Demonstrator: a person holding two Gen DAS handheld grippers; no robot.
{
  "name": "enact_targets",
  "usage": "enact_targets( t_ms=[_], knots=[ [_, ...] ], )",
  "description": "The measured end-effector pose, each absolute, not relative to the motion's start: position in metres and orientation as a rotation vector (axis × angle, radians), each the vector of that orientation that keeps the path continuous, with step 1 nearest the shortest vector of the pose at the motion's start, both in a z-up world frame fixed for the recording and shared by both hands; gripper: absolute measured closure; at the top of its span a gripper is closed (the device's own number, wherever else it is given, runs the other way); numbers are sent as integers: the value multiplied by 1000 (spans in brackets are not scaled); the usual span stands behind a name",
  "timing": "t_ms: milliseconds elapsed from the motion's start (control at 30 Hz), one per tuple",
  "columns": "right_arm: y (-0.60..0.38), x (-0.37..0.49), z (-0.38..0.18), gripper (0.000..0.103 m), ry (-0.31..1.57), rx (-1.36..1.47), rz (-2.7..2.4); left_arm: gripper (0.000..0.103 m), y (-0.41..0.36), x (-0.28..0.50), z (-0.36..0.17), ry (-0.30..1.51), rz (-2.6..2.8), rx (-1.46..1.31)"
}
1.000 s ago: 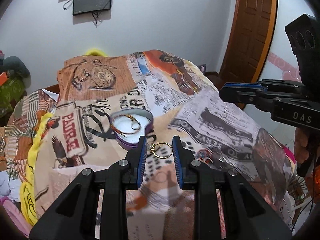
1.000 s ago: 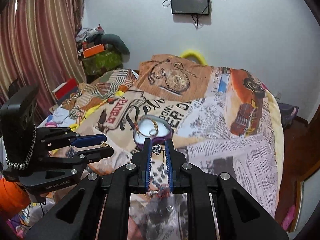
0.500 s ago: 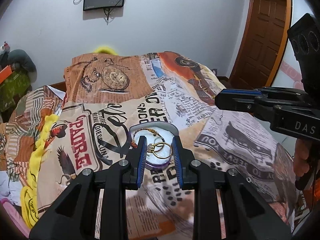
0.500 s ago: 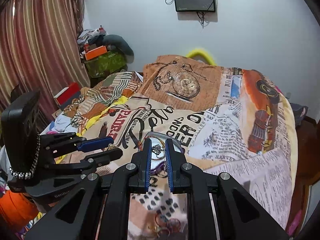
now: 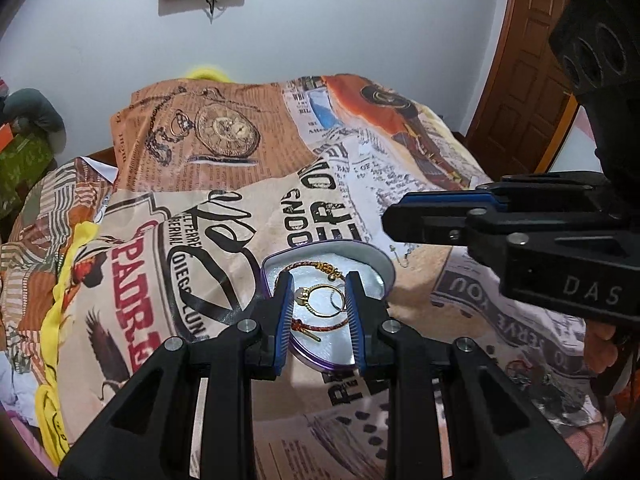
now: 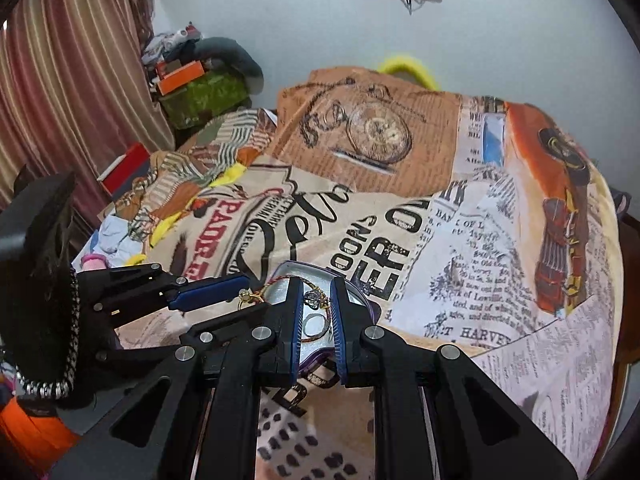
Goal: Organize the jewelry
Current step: 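Carry both rings with both tools over the heart tin, then open both tools to release the rings into the tin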
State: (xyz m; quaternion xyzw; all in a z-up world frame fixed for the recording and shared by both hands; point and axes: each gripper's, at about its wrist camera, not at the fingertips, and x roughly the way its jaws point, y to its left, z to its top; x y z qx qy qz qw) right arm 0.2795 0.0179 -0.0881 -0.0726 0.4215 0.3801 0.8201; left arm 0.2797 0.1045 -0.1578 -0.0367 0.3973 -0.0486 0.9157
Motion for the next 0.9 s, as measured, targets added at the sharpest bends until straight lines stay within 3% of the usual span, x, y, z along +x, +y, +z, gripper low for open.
enact_targets(
  t_ms=[400, 900],
  knots=[
    [25, 302, -126, 91, 1032, -150, 795, 78, 105, 296, -180, 880, -106, -64],
    [21, 310, -133, 90, 1148, -95, 805, 78, 101, 296, -179, 900, -97, -45]
  ],
)
